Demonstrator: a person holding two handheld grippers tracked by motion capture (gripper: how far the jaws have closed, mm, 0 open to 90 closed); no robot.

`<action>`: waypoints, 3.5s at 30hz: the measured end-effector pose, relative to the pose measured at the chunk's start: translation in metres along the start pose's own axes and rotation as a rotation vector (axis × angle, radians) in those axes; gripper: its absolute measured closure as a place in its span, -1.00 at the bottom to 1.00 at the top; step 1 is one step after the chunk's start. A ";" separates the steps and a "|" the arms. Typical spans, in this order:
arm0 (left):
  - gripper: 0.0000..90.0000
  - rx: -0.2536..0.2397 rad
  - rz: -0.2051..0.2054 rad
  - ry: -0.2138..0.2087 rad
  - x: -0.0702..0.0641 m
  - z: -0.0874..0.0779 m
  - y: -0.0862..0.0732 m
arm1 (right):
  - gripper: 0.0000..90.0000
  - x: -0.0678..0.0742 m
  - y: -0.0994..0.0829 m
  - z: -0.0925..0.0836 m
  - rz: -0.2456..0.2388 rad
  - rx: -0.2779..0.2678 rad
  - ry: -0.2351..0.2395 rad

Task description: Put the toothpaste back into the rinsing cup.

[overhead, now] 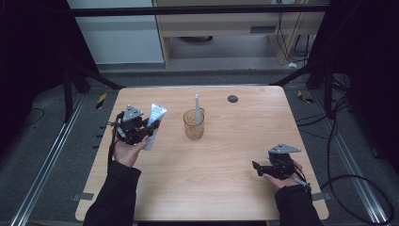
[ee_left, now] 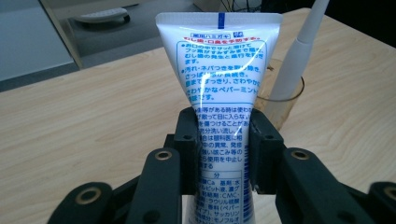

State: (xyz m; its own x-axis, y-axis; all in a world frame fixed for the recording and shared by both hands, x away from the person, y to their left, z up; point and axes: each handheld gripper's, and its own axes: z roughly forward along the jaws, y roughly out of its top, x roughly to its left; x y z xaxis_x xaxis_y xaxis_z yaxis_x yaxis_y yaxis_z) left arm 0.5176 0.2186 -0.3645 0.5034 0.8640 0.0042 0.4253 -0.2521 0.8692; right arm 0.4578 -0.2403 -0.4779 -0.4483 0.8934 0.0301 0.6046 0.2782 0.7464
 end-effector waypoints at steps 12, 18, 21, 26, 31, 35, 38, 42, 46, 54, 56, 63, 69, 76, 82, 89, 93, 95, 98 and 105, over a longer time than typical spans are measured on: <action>0.53 -0.084 -0.014 -0.011 -0.009 0.017 0.015 | -0.50 0.000 0.000 0.000 -0.002 -0.006 -0.003; 0.53 -0.125 -0.016 -0.009 -0.014 0.025 0.023 | -0.50 0.000 0.000 0.000 -0.003 -0.006 -0.002; 0.53 -0.148 -0.027 -0.006 -0.014 0.029 0.028 | -0.50 0.000 0.000 0.001 0.004 -0.005 0.003; 0.53 -0.187 -0.041 -0.001 -0.015 0.037 0.036 | -0.50 0.000 0.000 0.001 0.005 -0.006 0.005; 0.53 -0.212 -0.053 -0.005 -0.019 0.048 0.042 | -0.50 0.000 0.000 0.001 0.005 -0.005 0.009; 0.53 -0.223 -0.057 -0.018 -0.022 0.058 0.045 | -0.50 0.000 0.000 0.002 0.002 -0.007 0.007; 0.53 -0.229 -0.059 -0.016 -0.024 0.066 0.046 | -0.50 -0.001 0.000 0.001 0.002 -0.009 0.007; 0.53 -0.239 -0.061 -0.021 -0.028 0.075 0.049 | -0.50 -0.001 0.000 0.001 0.005 -0.011 0.009; 0.53 -0.244 -0.062 -0.017 -0.030 0.083 0.053 | -0.50 -0.001 -0.001 0.002 0.000 -0.011 0.004; 0.53 -0.272 -0.073 -0.006 -0.032 0.093 0.053 | -0.50 -0.001 -0.001 0.002 0.001 -0.008 0.004; 0.53 -0.278 -0.074 -0.006 -0.033 0.095 0.053 | -0.50 -0.001 -0.001 0.002 0.002 -0.008 0.004; 0.53 -0.300 -0.087 -0.008 -0.035 0.103 0.051 | -0.50 -0.001 -0.001 0.002 0.006 -0.005 0.004; 0.53 -0.300 -0.093 -0.017 -0.038 0.111 0.049 | -0.49 -0.001 -0.001 0.002 0.007 -0.004 0.006; 0.53 -0.300 -0.088 -0.028 -0.043 0.120 0.047 | -0.49 -0.001 -0.002 0.002 0.005 -0.004 0.007; 0.53 -0.297 -0.088 -0.034 -0.046 0.127 0.046 | -0.49 -0.002 -0.002 0.002 0.010 -0.005 0.009; 0.52 -0.282 -0.081 -0.032 -0.047 0.133 0.042 | -0.49 -0.002 -0.002 0.003 0.009 -0.004 0.008; 0.52 -0.281 -0.078 -0.039 -0.049 0.136 0.041 | -0.49 -0.002 -0.002 0.003 0.009 -0.004 0.008; 0.52 -0.278 -0.076 -0.042 -0.050 0.137 0.041 | -0.49 -0.002 -0.002 0.003 0.007 -0.003 0.009; 0.52 -0.271 -0.074 -0.041 -0.050 0.138 0.039 | -0.49 -0.002 -0.003 0.003 0.009 -0.004 0.008; 0.52 -0.254 -0.076 -0.037 -0.048 0.139 0.032 | -0.49 -0.002 -0.003 0.003 0.009 -0.003 0.008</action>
State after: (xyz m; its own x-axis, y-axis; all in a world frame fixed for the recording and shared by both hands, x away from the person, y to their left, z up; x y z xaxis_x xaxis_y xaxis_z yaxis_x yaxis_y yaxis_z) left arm 0.6121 0.1086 -0.4057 0.5062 0.8588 -0.0792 0.2626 -0.0660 0.9626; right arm 0.4591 -0.2414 -0.4820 -0.4481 0.8930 0.0421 0.6065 0.2691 0.7482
